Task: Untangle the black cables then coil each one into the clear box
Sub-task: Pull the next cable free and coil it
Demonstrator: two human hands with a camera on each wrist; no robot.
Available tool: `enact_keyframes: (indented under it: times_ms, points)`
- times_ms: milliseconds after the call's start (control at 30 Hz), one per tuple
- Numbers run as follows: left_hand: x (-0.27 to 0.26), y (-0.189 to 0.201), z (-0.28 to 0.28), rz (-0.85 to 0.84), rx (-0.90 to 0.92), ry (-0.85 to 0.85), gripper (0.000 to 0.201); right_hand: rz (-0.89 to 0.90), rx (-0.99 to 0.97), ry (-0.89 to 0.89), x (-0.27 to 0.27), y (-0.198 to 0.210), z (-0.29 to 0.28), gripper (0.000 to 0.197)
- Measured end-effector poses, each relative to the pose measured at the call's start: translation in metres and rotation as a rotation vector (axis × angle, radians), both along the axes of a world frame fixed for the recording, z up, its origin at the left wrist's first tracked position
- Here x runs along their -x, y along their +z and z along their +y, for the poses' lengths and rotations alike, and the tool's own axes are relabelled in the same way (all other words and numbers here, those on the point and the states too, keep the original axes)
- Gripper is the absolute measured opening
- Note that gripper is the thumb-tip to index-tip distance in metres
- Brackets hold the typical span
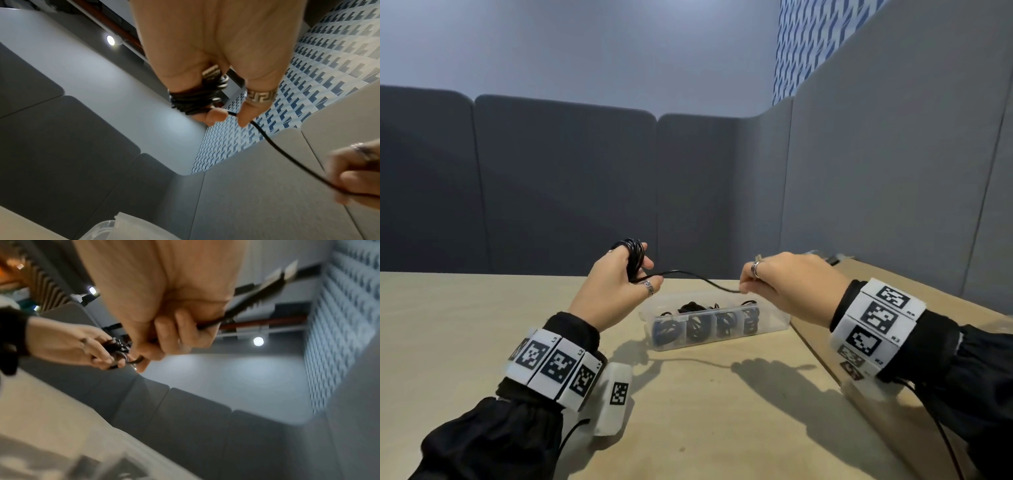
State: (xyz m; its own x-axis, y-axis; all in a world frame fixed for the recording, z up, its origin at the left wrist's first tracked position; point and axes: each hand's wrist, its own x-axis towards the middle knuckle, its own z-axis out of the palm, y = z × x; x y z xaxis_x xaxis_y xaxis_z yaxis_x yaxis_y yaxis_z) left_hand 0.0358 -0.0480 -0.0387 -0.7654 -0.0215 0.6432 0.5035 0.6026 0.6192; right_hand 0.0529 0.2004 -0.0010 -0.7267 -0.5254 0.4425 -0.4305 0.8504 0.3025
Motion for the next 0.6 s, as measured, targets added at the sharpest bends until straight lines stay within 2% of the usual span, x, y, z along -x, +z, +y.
enact_keyframes:
  times_ms: [67,100,200,300,333,400,467,600]
  points:
    - [0.000,0.001,-0.001,0.027,-0.014,0.040,0.015,-0.298,0.283,0.180,-0.003,0.000,0.002,0.023]
    - [0.000,0.000,-0.001,0.027,-0.021,0.042,0.011,-0.391,0.433,0.290,-0.004,0.002,0.004,0.019]
    - [-0.002,0.000,0.002,-0.057,-0.018,-0.053,0.007,-0.374,0.657,0.439,-0.004,0.012,0.010,0.020]
    - [-0.008,0.001,0.008,-0.192,0.011,-0.231,0.003,-0.278,0.791,0.397,0.002,0.020,0.009,0.030]
    - [-0.011,0.002,0.010,-0.237,-0.017,-0.322,0.009,-0.260,0.814,0.381,0.006,0.021,0.008,0.033]
    - [-0.017,0.004,0.012,-0.338,-0.146,-0.532,0.018,-0.247,0.855,0.350,0.017,0.022,0.006,0.038]
    - [-0.021,0.007,0.013,-0.411,-0.254,-0.726,0.018,-0.257,0.888,0.322,0.028,0.020,0.003,0.041]
    - [-0.023,0.007,0.010,-0.426,-0.389,-0.938,0.013,-0.274,0.824,0.232,0.040,0.005,-0.019,0.045]
